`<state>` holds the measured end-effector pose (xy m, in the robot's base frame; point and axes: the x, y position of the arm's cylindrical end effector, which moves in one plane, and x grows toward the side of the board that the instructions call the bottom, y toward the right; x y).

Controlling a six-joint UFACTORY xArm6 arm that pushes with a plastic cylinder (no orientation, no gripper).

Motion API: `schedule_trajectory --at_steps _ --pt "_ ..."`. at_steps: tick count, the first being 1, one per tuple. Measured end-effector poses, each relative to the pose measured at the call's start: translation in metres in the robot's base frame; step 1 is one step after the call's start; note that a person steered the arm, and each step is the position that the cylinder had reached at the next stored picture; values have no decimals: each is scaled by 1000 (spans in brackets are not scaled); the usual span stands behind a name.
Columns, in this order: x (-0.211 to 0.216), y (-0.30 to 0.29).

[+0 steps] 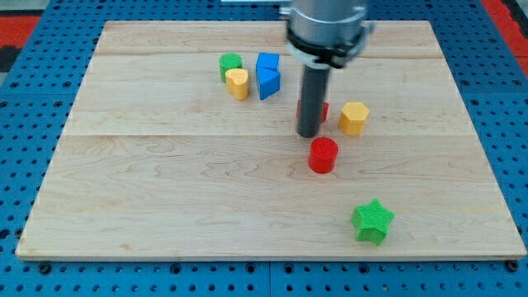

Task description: Move the red star to the bottom of the blue triangle

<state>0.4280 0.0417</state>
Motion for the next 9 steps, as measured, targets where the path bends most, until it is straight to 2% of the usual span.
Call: schedule_trajectory --at_steps 1,3,6,7,9 --pt "-13 1" --pt "-6 -39" --pt "-8 59" --pt "-30 71" --pt "-36 -22"
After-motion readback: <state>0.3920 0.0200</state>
